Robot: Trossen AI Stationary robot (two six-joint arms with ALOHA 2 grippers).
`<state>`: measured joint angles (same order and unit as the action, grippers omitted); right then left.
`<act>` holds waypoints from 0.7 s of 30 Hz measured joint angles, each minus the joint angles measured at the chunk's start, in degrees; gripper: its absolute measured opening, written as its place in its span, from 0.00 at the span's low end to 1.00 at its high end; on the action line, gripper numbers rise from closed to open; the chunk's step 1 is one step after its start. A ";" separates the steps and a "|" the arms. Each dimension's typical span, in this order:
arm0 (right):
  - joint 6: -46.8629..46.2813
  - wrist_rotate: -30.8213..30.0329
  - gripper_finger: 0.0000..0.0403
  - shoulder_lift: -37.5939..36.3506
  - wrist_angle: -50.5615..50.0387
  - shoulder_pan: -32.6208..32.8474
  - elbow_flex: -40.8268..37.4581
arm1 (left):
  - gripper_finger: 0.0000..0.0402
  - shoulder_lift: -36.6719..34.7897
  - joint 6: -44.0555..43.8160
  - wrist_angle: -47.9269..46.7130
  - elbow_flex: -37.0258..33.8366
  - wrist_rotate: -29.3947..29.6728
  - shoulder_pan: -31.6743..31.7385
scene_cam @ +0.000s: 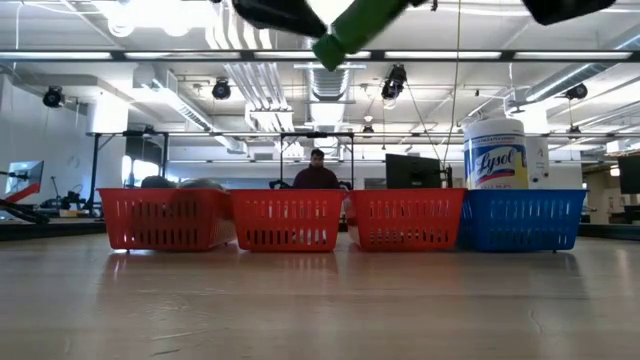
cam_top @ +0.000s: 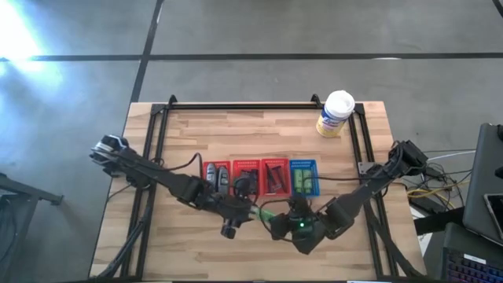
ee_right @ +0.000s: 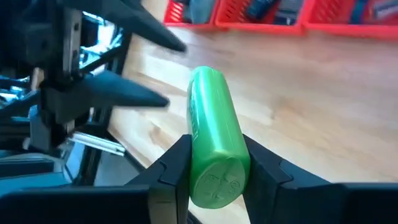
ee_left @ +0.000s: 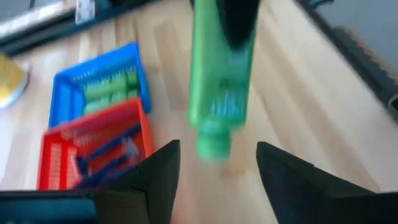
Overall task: Pick & Place Travel size toiletries
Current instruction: Put the green shampoo into the blue bin
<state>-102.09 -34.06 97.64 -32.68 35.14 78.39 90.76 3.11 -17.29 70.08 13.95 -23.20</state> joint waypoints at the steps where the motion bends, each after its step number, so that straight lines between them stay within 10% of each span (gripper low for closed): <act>1: -0.92 0.07 0.25 0.00 -1.02 0.03 0.04 | 0.55 -0.14 -0.95 -1.61 0.02 0.59 -0.03; 12: -27.24 -2.96 0.25 -0.91 -36.97 1.55 -0.26 | 0.64 -4.38 -15.62 -19.39 -0.96 2.90 -0.44; 21: -19.80 2.67 0.25 -2.02 -39.73 -6.60 -7.58 | 0.65 -14.76 -26.92 -17.74 -11.32 5.11 -1.21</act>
<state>-121.89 -31.40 95.62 -72.41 28.55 70.81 76.00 -23.81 -35.03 58.76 19.07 -24.41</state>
